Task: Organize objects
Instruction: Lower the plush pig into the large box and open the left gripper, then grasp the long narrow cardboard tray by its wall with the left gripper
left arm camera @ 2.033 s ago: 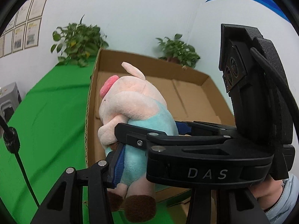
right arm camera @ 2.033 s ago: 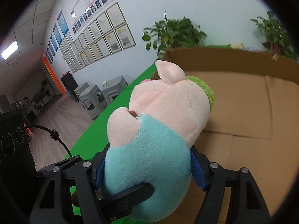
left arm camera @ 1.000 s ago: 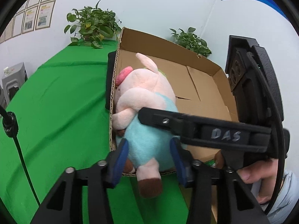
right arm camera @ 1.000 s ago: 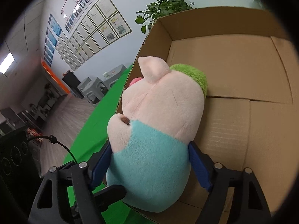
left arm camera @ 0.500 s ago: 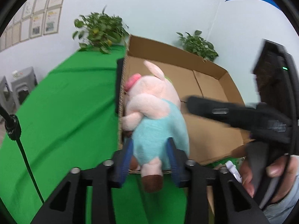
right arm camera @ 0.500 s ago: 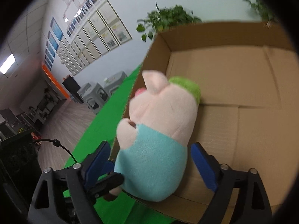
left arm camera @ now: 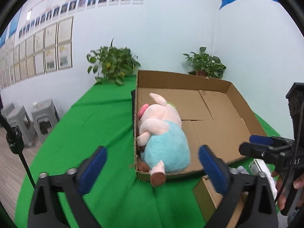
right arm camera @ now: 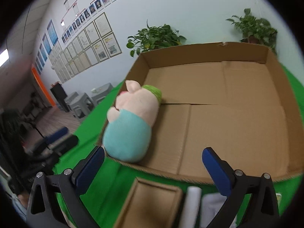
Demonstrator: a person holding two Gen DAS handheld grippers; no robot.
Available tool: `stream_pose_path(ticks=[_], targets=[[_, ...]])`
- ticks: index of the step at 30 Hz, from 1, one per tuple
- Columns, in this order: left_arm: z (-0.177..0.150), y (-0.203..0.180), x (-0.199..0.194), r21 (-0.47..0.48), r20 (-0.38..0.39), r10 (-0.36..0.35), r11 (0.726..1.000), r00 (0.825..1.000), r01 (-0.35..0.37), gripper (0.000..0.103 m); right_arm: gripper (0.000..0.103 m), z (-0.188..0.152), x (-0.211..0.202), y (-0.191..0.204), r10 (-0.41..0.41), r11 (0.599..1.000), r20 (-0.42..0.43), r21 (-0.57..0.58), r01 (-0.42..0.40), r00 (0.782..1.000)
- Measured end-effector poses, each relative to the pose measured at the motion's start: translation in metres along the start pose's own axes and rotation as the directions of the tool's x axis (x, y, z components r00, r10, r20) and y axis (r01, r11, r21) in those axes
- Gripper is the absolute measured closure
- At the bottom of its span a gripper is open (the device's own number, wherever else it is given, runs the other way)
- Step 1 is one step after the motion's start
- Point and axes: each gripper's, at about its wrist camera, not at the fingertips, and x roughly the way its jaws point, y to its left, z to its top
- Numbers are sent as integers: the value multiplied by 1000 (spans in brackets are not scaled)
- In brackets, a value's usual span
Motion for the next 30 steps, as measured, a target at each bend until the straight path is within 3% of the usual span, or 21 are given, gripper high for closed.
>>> stream_pose_path(ticks=[8, 13, 15, 16, 17, 18, 19, 20, 22, 24, 25, 26, 27, 30], targets=[[-13, -25, -8, 7, -15, -32, 999, 999, 32, 3, 1, -41, -30, -18, 17, 999, 6, 52, -17, 1000], [-17, -41, -12, -6, -33, -74, 997, 997, 74, 21, 1, -61, -40, -23, 1, 998, -19, 63, 0, 1000], [-19, -48, -11, 2, -54, -87, 996, 995, 87, 41, 1, -67, -44, -26, -6, 997, -11, 79, 7, 1000], [-20, -53, -9, 10, -66, -100, 995, 993, 100, 48, 10, -69, -47, -27, -13, 997, -1, 78, 13, 1000], [-22, -58, -8, 18, -82, -120, 992, 989, 122, 66, 34, -70, -48, -26, -28, 997, 3, 68, 28, 1000], [-23, -61, -7, 25, -96, -133, 990, 986, 136, 85, 49, -71, -48, -24, -55, 997, 4, 51, 55, 998], [-25, -64, -5, 30, -109, -134, 990, 985, 138, 89, 76, -72, -49, -23, -93, 995, 9, 30, 92, 996], [-26, -67, -4, 28, -119, -123, 992, 985, 127, 92, 87, -72, -50, -22, -106, 994, 14, 24, 106, 994], [-28, -69, -4, 14, -127, -119, 992, 985, 122, 92, 87, -73, -52, -23, -98, 995, 19, 29, 98, 995], [-28, -72, -9, 5, -123, -138, 990, 983, 139, 87, 71, -75, -53, -24, -91, 995, 21, 34, 90, 996], [-28, -74, -11, 7, -119, -135, 991, 984, 137, 80, 33, -76, -54, -24, -91, 995, 29, 36, 90, 995], [-28, -76, -14, 13, -114, -132, 991, 985, 134, 62, 8, -77, -58, -25, -93, 995, 50, 42, 91, 994], [-28, -76, -16, 15, -104, -128, 991, 986, 130, 43, 6, -77, -61, -25, -98, 994, 67, 45, 95, 993], [-28, -70, -21, -30, -88, -140, 990, 986, 138, 28, 6, -77, -66, -28, -109, 993, 83, 53, 105, 990]])
